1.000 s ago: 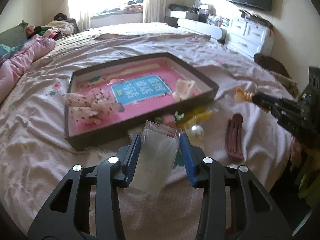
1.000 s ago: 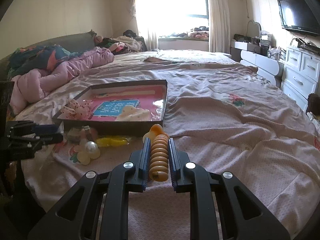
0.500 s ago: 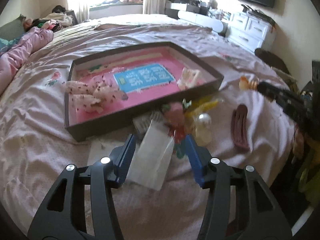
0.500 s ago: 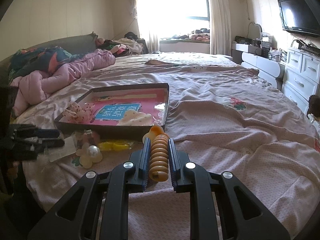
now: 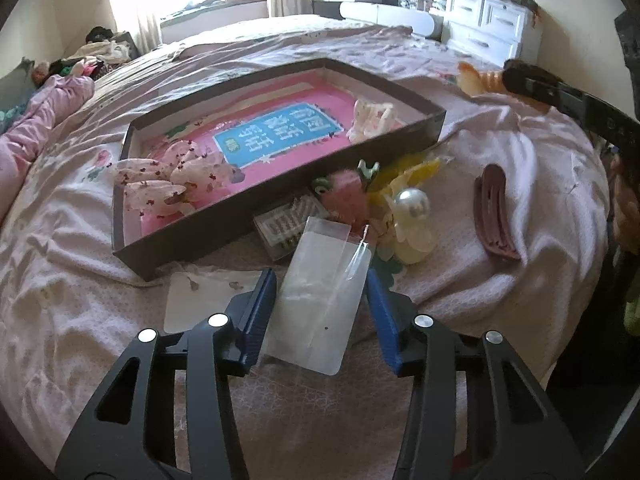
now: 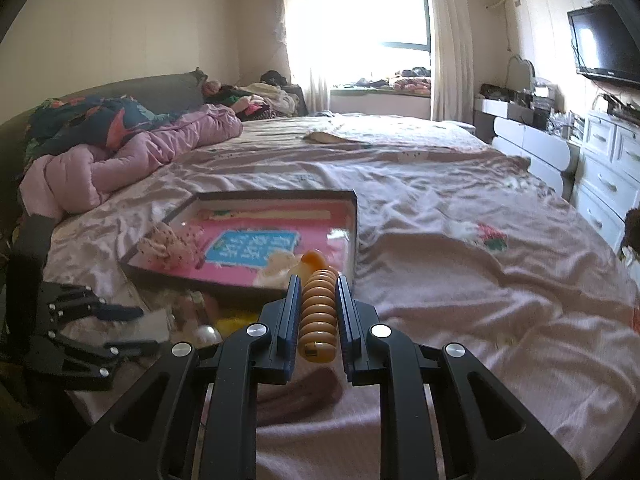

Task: Organize jewelry
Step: 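Close the left tool on the clear plastic sleeve and lift it, then carry the sleeve into the tray with the left tool while the right tool places the coiled tie there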

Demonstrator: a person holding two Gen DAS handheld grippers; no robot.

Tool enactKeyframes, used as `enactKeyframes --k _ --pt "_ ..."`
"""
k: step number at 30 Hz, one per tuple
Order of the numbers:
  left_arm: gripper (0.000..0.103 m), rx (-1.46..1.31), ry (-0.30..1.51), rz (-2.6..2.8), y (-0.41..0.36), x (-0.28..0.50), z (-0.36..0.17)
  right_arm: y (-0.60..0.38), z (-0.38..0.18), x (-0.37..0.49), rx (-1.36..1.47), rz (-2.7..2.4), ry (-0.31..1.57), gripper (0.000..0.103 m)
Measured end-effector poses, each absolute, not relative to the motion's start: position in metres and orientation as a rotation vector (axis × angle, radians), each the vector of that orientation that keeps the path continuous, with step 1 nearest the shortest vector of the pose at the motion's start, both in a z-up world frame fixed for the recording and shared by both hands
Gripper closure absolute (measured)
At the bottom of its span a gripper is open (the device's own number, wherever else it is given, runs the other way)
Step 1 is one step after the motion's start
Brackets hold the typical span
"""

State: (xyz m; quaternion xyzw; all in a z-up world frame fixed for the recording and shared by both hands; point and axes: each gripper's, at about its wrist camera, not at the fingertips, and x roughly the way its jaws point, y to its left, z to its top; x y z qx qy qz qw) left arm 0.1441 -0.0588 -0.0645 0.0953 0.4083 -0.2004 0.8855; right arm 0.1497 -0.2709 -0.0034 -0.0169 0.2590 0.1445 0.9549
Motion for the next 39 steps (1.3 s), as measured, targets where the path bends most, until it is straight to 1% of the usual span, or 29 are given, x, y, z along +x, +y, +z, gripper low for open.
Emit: enactKeyframes --k 3,12,18,27,34,39 --pt "0.066 0.156 0.824 -0.43 -0.054 0.142 -0.051 -0.264 0.006 0.158 -0.038 0.302 0.509 0.086" --pt "0.067 0.05 0.665 -0.364 -0.034 0.164 0.007 -0.241 0.027 0.181 -0.063 0.324 0.464 0.086" --pt "0.067 -0.009 0.621 -0.271 -0.014 0.188 0.024 -0.226 0.036 0.197 -0.076 0.34 0.445 0.086" --pt "0.067 -0.07 0.62 -0.175 0.012 0.229 0.023 -0.206 0.039 0.224 -0.09 0.356 0.446 0.086" --pt "0.067 -0.084 0.624 -0.156 0.01 0.247 0.01 -0.197 0.03 0.25 -0.121 0.327 0.445 0.086" --pt "0.067 -0.095 0.664 -0.174 0.0 0.256 -0.007 -0.197 0.017 0.269 -0.169 0.281 0.44 0.086"
